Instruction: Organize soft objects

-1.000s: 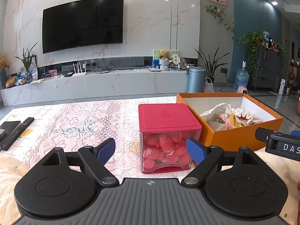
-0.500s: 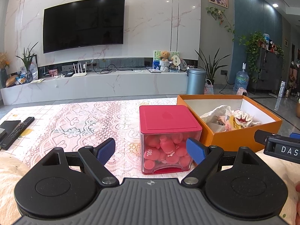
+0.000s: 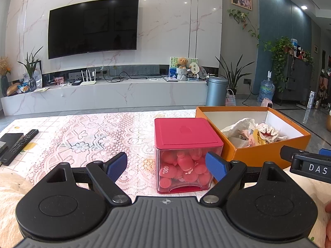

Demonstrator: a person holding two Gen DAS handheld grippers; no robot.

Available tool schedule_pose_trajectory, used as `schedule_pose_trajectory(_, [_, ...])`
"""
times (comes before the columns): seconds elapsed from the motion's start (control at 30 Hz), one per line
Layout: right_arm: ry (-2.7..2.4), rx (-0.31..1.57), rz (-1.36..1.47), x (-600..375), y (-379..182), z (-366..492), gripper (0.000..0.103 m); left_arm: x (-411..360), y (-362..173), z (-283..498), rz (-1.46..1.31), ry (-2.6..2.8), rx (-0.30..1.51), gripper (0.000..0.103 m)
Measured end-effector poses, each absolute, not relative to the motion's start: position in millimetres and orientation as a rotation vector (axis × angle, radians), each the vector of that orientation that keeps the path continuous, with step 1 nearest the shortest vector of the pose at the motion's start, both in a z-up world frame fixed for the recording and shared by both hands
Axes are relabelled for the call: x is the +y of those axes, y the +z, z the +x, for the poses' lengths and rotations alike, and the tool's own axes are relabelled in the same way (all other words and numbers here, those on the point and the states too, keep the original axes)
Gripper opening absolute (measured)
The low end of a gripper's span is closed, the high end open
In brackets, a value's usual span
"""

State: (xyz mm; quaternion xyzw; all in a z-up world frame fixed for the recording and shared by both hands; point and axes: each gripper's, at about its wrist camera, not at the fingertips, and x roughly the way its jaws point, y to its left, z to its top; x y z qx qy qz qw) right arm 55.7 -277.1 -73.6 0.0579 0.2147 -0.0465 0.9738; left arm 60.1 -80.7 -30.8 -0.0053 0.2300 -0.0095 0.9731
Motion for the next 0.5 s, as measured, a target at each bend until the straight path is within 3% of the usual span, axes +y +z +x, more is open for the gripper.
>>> schedule_pose_trajectory(0.5, [-0.093, 0.432, 0.118, -277.4, -73.0, 55.8, 0.100, -81.5, -29.1, 58.2, -0.003, -0.021, 0.462, 0.100])
